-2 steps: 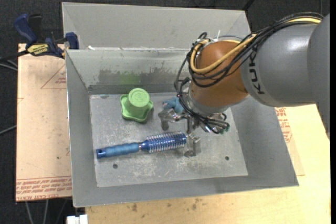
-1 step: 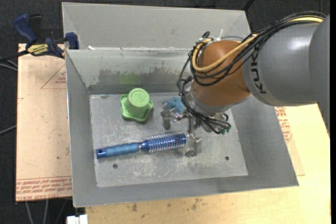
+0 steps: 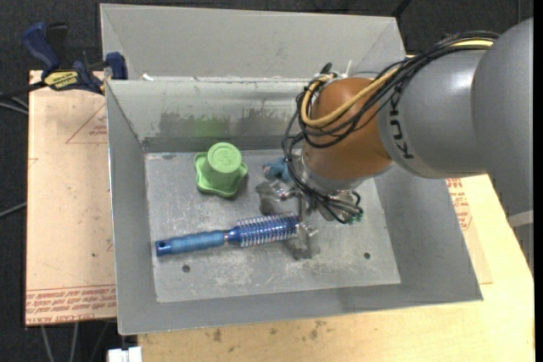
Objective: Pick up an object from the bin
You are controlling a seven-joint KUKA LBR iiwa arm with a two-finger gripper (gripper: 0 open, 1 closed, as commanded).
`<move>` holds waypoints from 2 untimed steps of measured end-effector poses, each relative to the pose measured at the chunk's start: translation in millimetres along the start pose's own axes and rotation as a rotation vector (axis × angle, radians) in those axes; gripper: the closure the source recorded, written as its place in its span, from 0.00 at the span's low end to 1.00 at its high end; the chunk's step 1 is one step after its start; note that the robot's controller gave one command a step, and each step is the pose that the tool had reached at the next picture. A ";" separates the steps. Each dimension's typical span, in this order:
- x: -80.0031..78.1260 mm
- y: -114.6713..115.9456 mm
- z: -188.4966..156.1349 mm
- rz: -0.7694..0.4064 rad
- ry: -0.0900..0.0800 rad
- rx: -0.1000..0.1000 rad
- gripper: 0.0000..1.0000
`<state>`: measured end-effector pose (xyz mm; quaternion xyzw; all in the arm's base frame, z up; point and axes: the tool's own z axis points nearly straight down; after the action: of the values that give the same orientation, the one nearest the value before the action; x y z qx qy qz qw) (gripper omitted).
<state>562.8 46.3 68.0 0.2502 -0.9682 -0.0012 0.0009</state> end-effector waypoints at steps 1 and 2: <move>-0.9 0.3 -0.4 -0.001 -0.002 0.000 0.00; -1.2 0.3 -0.6 -0.001 -0.003 0.000 1.00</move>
Offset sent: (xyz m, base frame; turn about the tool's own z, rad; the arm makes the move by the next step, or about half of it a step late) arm 0.0000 0.0000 0.0000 0.0000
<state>563.8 47.2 68.6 0.2505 -0.9681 -0.0016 -0.0007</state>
